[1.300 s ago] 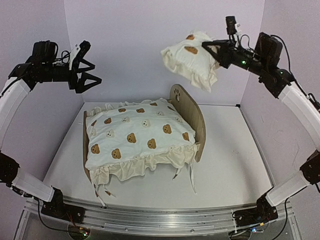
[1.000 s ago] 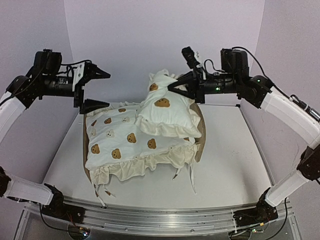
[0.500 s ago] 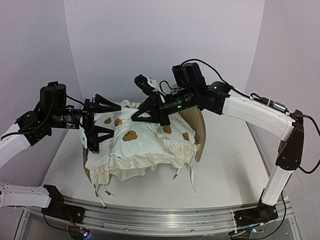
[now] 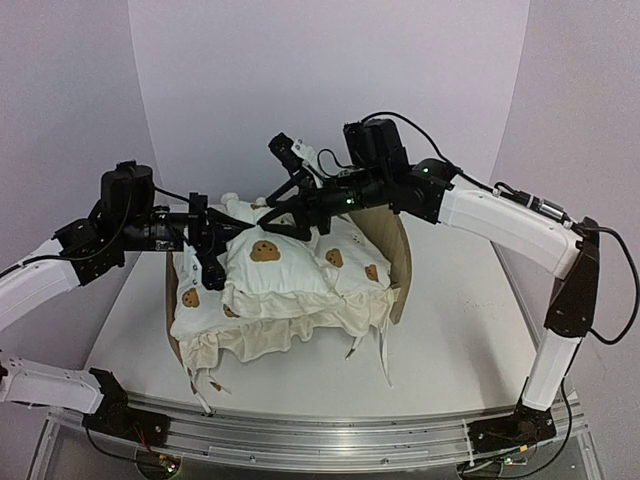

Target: Set up the pet bed

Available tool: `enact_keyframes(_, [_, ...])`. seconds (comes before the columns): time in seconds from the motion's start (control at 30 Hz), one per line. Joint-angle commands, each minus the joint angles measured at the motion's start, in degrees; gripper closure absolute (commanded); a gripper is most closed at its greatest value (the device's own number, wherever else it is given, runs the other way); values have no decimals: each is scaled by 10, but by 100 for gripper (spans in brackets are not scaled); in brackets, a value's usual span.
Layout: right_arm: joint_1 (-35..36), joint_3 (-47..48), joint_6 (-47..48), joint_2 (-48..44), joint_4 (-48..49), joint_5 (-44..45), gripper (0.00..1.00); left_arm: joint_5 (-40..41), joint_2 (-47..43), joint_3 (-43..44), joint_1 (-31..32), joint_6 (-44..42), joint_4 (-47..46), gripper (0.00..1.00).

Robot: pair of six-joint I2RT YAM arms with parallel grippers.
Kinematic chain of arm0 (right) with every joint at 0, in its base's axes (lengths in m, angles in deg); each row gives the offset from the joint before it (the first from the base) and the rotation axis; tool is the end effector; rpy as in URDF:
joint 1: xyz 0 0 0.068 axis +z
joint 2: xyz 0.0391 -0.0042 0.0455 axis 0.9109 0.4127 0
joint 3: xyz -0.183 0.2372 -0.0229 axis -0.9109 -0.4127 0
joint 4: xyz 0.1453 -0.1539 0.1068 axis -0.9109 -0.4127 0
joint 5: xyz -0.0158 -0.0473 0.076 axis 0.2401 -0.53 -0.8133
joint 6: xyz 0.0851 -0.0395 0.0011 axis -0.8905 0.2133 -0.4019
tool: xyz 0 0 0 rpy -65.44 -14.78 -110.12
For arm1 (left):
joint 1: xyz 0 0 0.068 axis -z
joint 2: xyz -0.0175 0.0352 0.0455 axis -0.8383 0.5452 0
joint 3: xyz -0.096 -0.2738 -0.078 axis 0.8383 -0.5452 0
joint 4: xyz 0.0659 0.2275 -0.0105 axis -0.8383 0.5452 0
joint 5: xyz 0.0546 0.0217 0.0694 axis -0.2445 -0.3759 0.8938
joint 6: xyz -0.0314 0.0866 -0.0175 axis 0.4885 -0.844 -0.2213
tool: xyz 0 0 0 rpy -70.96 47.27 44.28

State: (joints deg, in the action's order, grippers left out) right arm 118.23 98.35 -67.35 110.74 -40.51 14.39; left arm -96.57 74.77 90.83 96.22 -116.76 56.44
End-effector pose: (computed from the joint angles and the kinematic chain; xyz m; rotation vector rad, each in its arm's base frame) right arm 0.2434 0.3922 0.4123 -1.3539 1.4060 1.0051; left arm 0.1461 -0.1840 0.3838 1.7566 0.1971 0.1874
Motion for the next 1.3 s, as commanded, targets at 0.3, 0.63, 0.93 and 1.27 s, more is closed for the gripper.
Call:
enact_keyframes(0.3, [-143, -257, -175, -302, 33, 575, 2, 139, 297, 247, 15, 250, -167, 100])
enact_keyframes(0.63, [-145, -375, -164, -416, 32, 609, 2, 179, 468, 415, 11, 287, -37, 100])
enact_keyframes(0.93, [-145, -402, -164, -451, 32, 611, 2, 169, 520, 439, -7, 260, 29, 100])
enact_keyframes(1.27, [-145, -413, -164, -455, 33, 595, 2, 196, 560, 457, 12, 298, -39, 100])
